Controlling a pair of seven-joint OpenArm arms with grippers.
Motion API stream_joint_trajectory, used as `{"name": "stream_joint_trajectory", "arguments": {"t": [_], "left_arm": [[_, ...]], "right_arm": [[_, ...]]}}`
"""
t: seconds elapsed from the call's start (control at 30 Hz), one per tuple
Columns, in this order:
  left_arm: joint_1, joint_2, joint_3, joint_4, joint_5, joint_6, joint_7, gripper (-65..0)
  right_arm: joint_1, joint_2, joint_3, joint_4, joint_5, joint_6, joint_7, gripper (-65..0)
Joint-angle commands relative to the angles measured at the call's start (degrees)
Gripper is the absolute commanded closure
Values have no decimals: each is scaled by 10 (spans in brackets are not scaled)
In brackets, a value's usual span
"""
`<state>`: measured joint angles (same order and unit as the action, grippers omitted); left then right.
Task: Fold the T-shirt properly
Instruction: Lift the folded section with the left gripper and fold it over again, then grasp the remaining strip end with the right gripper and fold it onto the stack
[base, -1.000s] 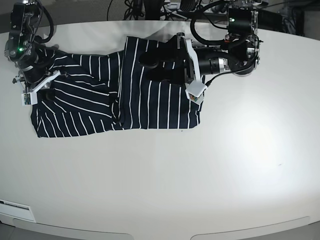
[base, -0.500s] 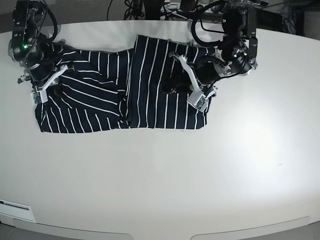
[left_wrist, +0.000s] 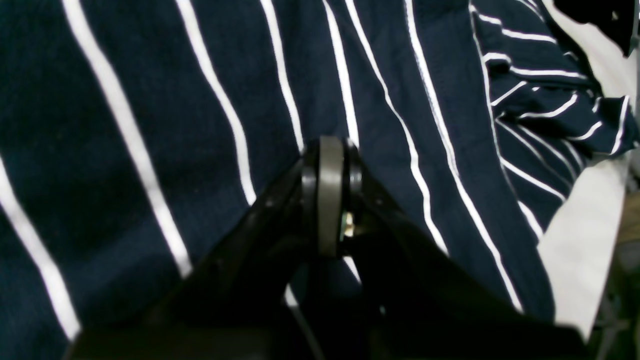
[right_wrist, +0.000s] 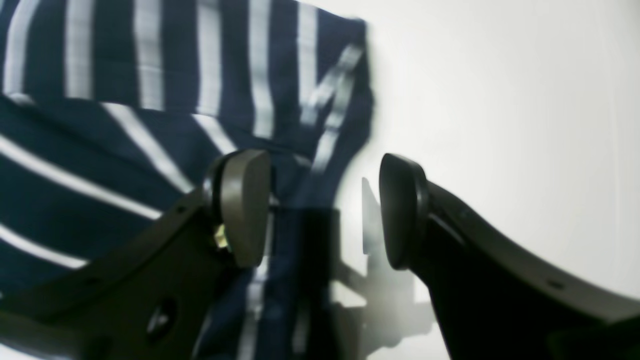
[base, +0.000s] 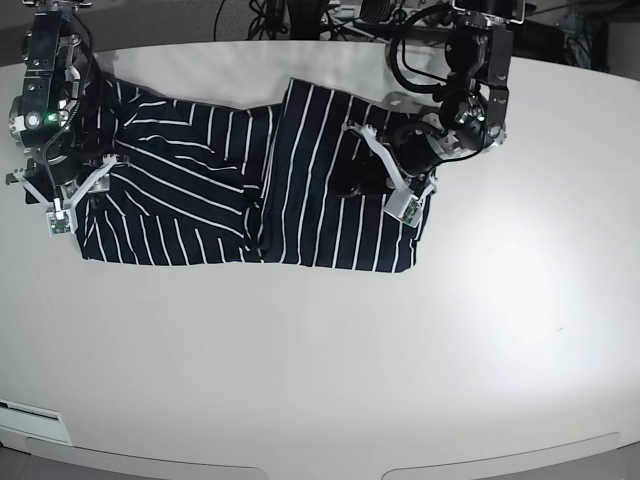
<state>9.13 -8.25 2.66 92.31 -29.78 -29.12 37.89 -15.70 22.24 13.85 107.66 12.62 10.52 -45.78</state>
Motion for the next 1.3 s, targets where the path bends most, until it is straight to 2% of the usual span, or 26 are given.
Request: {"name": "stream_joint_trajectory", "arguments": {"t": [0.0,0.07,0.13,0.2,0.27,0.33,0.47,0.53,0.63,0.87,0.93,1.0,1.1,1.2,1.27], "left_arm": [[6,-16,-4,-8,67,33,60,0],[5,-23,-4,-8,66,33,60,0],[5,-25,-4,-8,66,33,60,0],[5,-26,-5,-8,64,33,60,0],[5,-25,-5,-8,63,33,60,0],[5,-25,-5,-8,54,33,60,0],[5,-25,-5,-7,24,28,60,0],[5,-25,-5,-5,19,28,60,0],[5,-25,-5,-4,21,28,60,0],[5,-25,-5,-5,21,28,60,0],[4,-25,-5,-4,21,28,60,0],[3,-25,-5,-4,18,15,60,0],[2,-25,-5,-3,-15,-28,60,0],[2,-25,-5,10,-58,-56,61,0],[0,-25,-9,24,-74,-70,61,-69]], "right_arm": [[4,10,10,9,9,-5,3,-371],[3,10,33,1,43,-5,-6,-371],[3,10,69,-20,108,16,-10,-371],[3,9,106,-53,195,43,-26,-371],[3,9,134,-94,275,85,-47,-371],[3,9,150,-135,327,119,-63,-371],[3,8,152,-212,346,176,-71,-371],[3,7,144,-240,378,205,-85,-371],[3,6,116,-250,415,227,-110,-371],[5,6,39,-249,429,240,-101,-371],[8,6,30,-249,423,240,-83,-349],[19,7,31,-249,408,237,-77,-257],[43,9,33,-248,364,220,-78,0],[62,16,39,-243,310,213,-78,0],[72,23,39,-234,264,203,-78,0]]}}
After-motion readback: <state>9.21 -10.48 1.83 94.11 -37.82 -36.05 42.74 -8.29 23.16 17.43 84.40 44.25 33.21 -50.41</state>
